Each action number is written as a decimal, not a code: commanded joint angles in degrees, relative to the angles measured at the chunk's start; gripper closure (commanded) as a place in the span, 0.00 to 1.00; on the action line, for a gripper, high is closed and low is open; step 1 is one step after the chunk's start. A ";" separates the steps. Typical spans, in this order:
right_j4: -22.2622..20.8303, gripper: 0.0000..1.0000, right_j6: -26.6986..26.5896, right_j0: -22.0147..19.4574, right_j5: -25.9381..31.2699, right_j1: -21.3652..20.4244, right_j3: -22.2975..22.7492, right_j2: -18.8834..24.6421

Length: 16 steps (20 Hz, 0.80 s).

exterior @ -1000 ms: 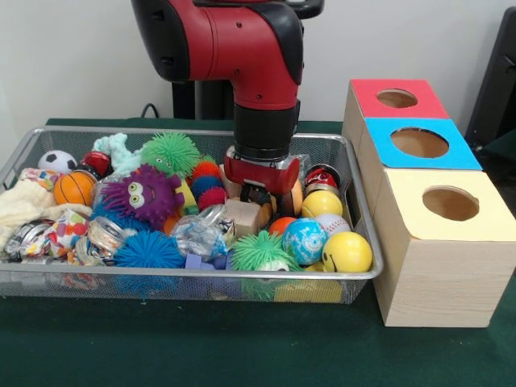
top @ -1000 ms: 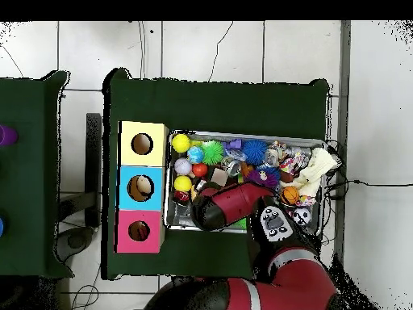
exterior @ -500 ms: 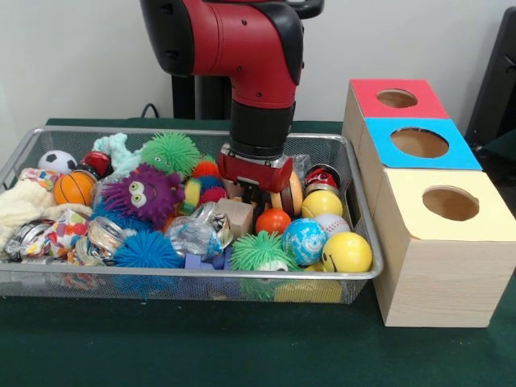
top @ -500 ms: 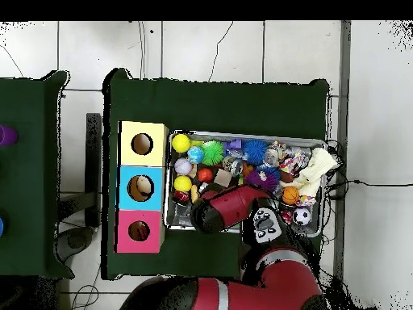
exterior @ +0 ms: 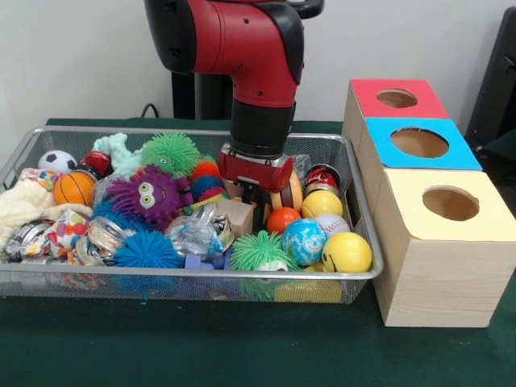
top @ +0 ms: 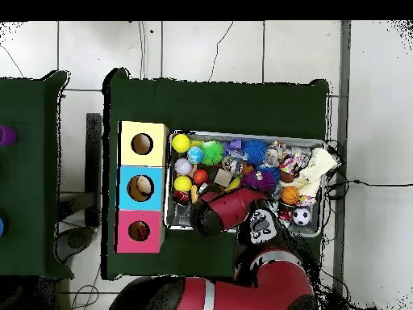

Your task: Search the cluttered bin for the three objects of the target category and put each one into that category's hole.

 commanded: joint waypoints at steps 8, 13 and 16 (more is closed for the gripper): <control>2.91 1.00 -4.02 -9.51 9.53 -1.90 9.11 6.48; 5.36 1.00 -6.01 -12.53 13.84 -7.03 12.40 10.12; 6.00 1.00 -6.62 -13.79 15.06 -8.41 13.22 11.39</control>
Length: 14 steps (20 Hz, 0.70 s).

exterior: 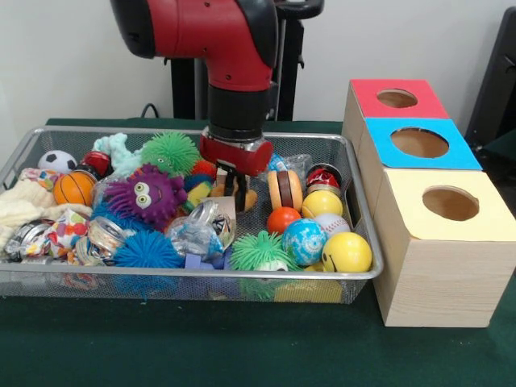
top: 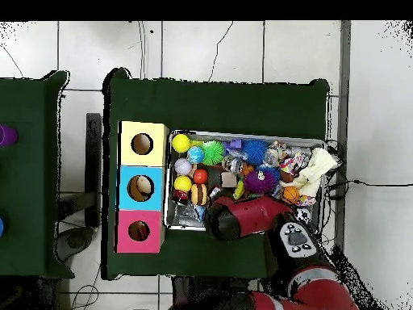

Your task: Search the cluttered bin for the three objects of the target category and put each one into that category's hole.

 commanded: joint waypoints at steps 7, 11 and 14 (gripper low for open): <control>3.08 1.00 -7.68 -6.99 13.77 -5.01 7.62 8.45; 2.72 1.00 -7.18 -7.13 13.68 -4.53 7.35 8.82; 2.85 1.00 -6.30 -6.84 13.54 -4.47 7.43 8.92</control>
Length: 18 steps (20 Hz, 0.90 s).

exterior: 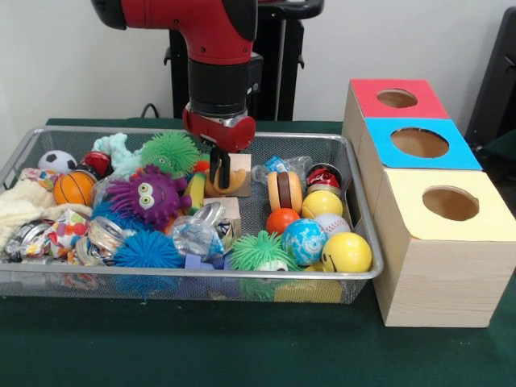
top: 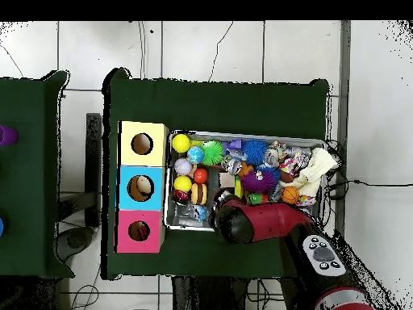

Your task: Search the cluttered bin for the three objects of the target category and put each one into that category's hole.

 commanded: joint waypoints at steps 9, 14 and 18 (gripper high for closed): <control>4.58 1.00 -2.95 2.48 10.87 -2.36 4.16 4.77; 6.79 1.00 1.49 6.59 9.28 -4.05 5.45 2.17; 9.69 1.00 3.11 9.37 11.15 -7.31 6.55 0.72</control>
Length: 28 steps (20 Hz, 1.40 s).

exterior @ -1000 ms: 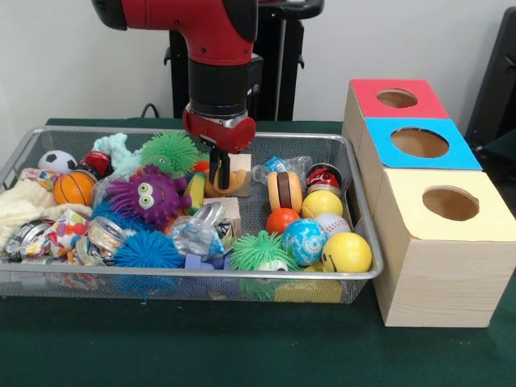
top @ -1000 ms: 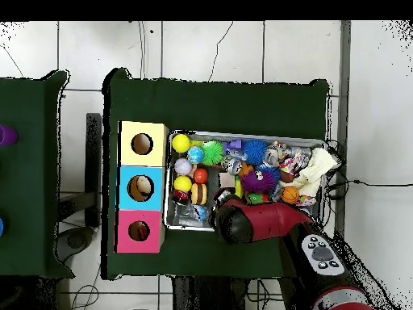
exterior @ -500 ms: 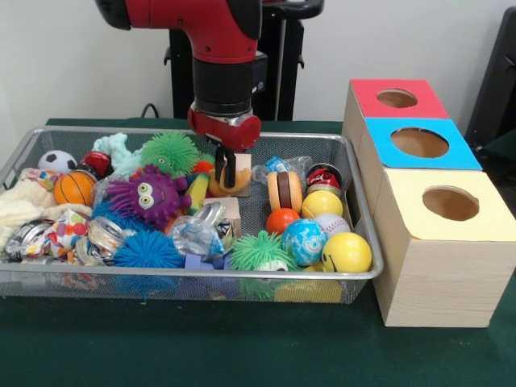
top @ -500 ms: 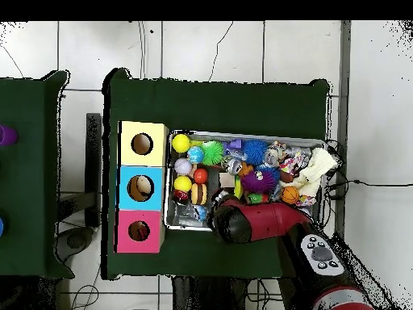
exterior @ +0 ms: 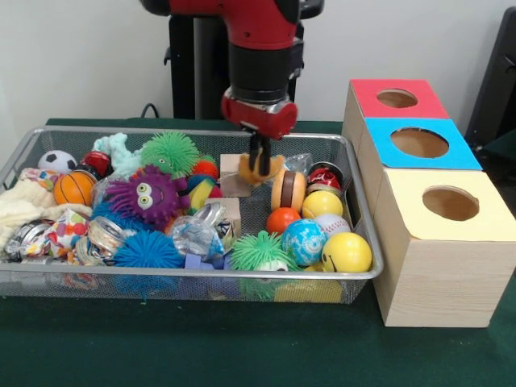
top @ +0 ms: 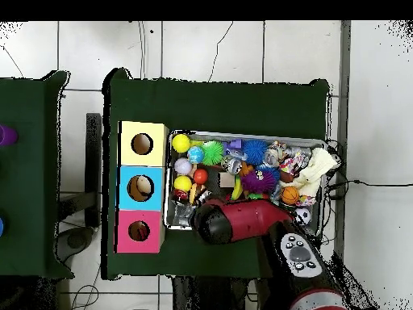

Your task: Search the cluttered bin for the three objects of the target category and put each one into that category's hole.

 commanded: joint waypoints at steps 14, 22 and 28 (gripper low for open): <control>10.49 1.00 6.24 10.95 7.45 -7.10 6.37 -4.85; 13.65 1.00 4.70 11.44 8.72 -9.43 7.25 -5.31; 15.16 1.00 4.09 11.86 9.49 -11.85 8.88 -5.68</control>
